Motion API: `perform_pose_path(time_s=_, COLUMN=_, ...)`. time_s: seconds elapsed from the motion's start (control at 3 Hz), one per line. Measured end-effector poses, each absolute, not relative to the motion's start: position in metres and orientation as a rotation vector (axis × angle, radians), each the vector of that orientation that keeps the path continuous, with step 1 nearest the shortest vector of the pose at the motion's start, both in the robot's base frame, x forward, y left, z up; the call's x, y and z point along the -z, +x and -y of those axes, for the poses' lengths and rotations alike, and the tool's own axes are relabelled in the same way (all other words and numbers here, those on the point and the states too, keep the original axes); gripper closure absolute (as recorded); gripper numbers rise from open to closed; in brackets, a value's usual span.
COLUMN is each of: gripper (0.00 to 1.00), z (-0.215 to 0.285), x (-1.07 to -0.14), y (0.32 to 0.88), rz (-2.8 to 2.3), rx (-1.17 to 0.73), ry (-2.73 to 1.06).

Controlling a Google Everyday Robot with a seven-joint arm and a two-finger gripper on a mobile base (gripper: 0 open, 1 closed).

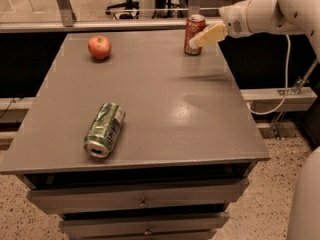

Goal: Move coke can near apple

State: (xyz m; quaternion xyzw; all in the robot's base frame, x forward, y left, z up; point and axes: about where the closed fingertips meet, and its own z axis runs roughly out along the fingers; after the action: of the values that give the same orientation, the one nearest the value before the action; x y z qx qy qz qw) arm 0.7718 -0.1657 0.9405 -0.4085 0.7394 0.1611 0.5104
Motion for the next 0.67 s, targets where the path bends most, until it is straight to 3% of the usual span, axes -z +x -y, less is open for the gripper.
perform_pose_path(time_s=0.67, gripper=0.00, z=0.141, x=-0.926, y=0.817, rz=-1.793, rx=-0.475, ry=-0.863)
